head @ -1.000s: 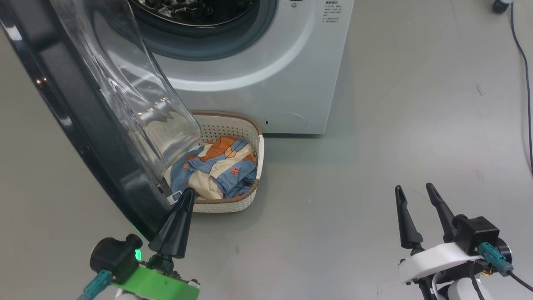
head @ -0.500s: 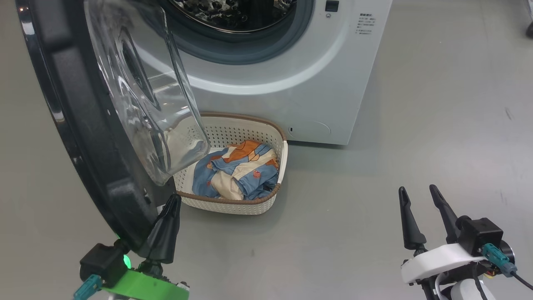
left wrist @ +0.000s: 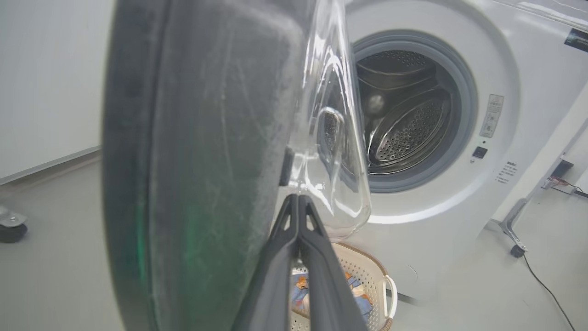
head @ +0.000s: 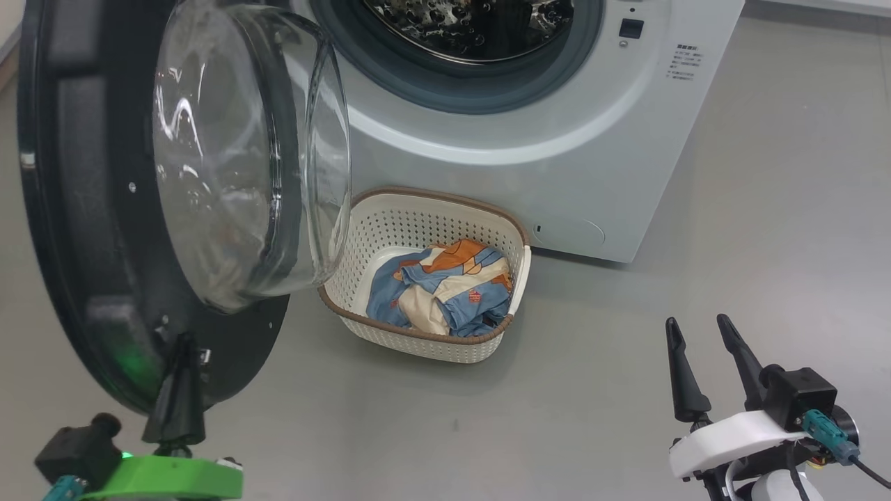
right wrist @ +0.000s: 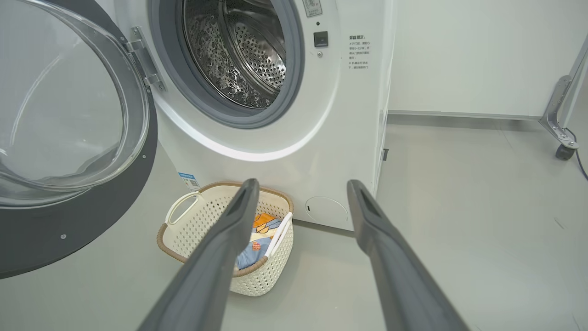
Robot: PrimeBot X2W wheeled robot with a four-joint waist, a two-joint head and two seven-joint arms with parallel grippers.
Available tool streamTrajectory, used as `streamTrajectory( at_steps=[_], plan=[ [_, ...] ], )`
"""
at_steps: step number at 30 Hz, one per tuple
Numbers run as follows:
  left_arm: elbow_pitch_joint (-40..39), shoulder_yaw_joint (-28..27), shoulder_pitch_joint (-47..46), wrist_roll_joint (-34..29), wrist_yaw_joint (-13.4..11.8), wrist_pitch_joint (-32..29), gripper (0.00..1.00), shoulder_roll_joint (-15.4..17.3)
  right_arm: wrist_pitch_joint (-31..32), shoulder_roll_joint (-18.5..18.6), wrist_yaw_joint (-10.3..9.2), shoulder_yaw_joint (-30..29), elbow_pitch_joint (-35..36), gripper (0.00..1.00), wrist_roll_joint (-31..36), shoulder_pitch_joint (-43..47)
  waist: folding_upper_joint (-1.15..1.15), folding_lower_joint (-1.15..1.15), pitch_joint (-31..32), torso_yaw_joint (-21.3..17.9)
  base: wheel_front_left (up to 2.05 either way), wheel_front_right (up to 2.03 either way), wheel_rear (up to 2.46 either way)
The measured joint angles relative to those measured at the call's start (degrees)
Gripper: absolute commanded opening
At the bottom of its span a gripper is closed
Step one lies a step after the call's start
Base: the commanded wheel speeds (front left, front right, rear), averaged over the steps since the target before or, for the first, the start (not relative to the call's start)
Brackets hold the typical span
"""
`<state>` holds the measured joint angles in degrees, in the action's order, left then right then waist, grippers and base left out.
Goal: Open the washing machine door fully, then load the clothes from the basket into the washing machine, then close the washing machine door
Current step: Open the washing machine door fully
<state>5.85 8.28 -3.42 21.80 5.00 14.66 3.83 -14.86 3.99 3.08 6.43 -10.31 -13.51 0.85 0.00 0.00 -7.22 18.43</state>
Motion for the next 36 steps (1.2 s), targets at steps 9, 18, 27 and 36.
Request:
streamTrajectory(
  at_steps=[9, 18, 27, 36],
  plan=[
    [2.01, -10.98, 0.71, 3.87, -2.22, 0.00, 0.00, 1.30, 0.00, -0.30, 1.00, 1.88, -0.65, 1.00, 0.93, -0.02, 0.00, 0.00, -0.04, 0.85, 0.00, 0.00, 0.00],
    [5.22, -14.19, -1.15, 4.36, -2.21, 0.00, 0.00, 3.47, 0.00, -0.31, 1.07, 2.21, -0.68, 1.00, 1.51, -1.40, 0.00, 0.00, -2.23, -0.66, 0.00, 0.00, 0.00],
    [8.17, -20.62, -5.89, 7.88, -2.66, 0.00, 0.00, 3.77, 0.00, -0.25, 1.07, 2.29, -0.62, 1.00, 2.69, -3.07, 0.00, 0.00, -5.43, -1.91, 0.00, 0.00, 0.00],
    [11.38, -24.80, -11.10, 8.62, -2.66, 0.00, 0.00, 5.83, 0.00, 0.49, 1.07, 2.41, -0.30, 1.00, 3.78, -5.28, 0.00, 0.00, -9.33, -2.49, 0.00, 0.00, 0.00]
  ],
)
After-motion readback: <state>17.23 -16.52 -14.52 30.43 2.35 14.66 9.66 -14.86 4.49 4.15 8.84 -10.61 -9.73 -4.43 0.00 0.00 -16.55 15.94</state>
